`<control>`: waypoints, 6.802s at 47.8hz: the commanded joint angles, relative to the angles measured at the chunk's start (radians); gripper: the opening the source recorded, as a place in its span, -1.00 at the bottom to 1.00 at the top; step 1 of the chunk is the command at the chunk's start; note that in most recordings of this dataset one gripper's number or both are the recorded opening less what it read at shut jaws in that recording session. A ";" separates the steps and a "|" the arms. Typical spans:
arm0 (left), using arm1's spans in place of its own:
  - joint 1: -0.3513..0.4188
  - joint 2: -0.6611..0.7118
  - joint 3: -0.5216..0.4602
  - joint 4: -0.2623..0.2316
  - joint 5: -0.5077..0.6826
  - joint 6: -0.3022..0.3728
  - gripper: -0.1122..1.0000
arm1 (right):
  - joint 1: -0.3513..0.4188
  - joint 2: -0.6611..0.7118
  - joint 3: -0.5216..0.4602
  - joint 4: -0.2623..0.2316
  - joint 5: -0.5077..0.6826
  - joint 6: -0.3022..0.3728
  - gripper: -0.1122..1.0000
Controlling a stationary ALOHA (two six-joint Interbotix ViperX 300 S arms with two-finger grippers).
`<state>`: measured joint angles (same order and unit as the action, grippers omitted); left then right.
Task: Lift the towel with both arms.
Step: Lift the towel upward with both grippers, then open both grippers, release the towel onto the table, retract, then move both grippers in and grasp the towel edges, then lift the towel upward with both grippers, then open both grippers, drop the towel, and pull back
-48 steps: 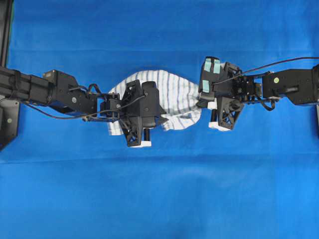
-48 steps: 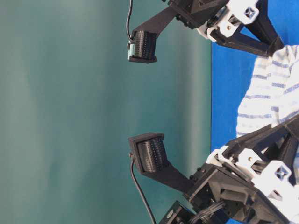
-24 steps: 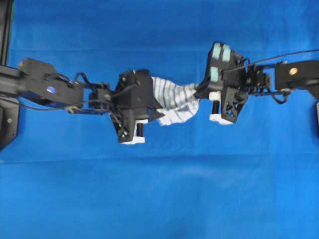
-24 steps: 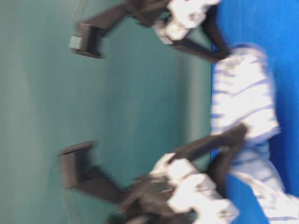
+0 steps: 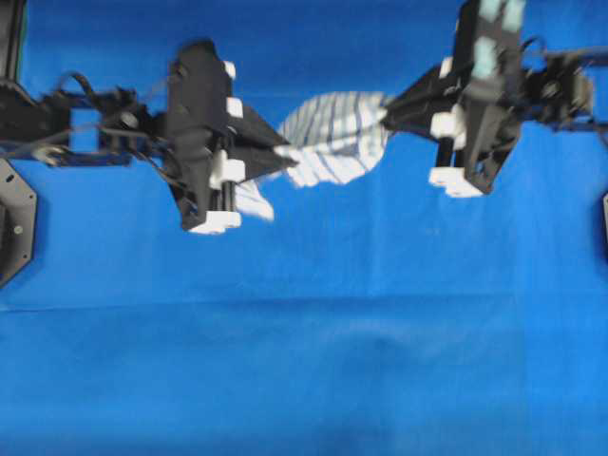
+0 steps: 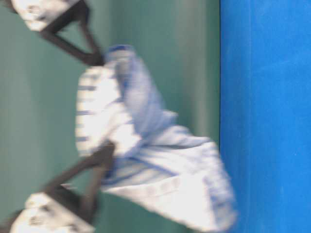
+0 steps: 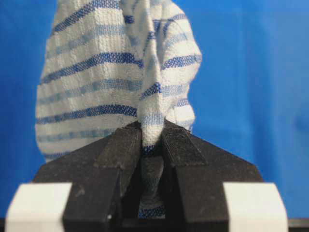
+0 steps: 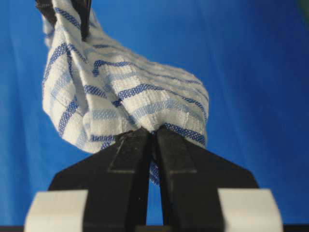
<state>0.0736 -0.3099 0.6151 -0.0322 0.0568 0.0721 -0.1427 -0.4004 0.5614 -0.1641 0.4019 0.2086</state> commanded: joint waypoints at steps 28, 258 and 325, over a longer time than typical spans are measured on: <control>0.012 -0.207 -0.233 0.006 0.166 0.061 -0.69 | -0.002 -0.140 -0.252 -0.012 0.055 -0.060 -0.71; 0.011 -0.221 -0.224 0.009 0.296 0.058 -0.78 | -0.017 0.052 -0.479 -0.011 0.230 -0.140 -0.74; 0.006 -0.176 -0.143 0.009 0.215 0.061 0.88 | 0.009 0.046 -0.370 -0.009 0.232 -0.170 0.40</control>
<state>0.0828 -0.4970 0.4663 -0.0245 0.3114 0.1335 -0.1365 -0.3298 0.1718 -0.1733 0.6397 0.0353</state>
